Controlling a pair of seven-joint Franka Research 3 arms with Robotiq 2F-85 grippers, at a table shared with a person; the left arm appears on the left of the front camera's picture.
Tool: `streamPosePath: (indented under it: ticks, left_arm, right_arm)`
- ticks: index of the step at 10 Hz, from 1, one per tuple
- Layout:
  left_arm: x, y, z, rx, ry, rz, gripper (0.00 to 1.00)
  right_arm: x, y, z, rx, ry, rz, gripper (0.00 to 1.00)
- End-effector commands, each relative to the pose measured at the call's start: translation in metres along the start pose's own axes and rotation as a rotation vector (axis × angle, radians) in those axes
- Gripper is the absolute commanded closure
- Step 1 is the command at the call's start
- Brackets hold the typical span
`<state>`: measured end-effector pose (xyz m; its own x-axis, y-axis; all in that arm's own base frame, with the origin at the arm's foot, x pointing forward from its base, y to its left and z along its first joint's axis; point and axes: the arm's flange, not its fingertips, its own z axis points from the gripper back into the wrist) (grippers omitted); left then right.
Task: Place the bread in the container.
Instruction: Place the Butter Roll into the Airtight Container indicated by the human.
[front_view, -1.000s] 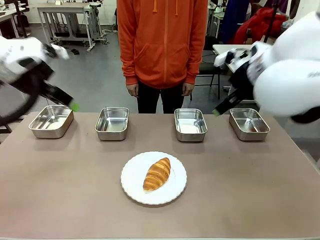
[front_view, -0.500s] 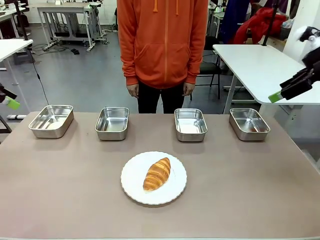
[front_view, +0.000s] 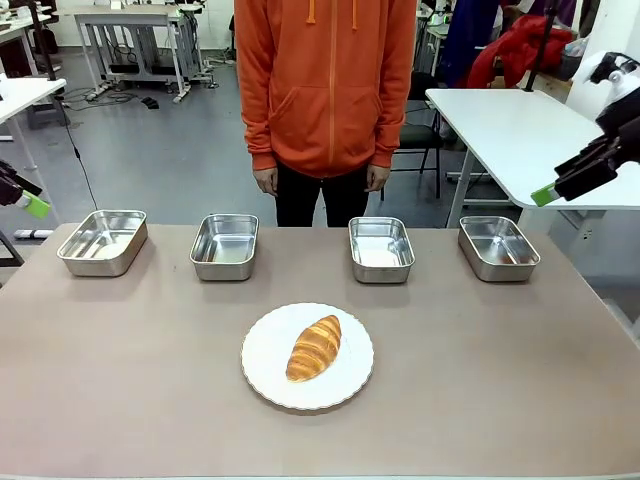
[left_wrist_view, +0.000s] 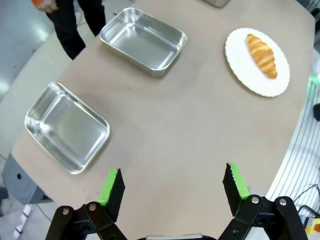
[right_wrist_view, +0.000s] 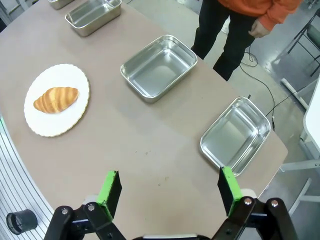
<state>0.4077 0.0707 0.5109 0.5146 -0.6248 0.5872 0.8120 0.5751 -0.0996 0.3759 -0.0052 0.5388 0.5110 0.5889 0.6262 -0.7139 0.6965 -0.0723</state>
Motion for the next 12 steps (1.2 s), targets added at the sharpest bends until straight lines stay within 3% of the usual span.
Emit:
streamPosePath:
  ticks: [1,7,12]
  left_arm:
    - [-0.016,0.008,0.023,-0.049,-0.027,-0.043,0.0]
    - [-0.065,0.035,0.078,-0.018,-0.325,0.006,0.0]
    - [-0.07,0.035,0.09,-0.026,-0.427,0.039,0.0]
  right_arm:
    - [-0.008,-0.026,0.011,-0.008,-0.047,-0.009,0.0]
    - [-0.057,-0.096,0.05,0.011,-0.184,-0.059,0.0]
    - [-0.068,-0.107,0.063,0.038,-0.241,-0.07,0.0]
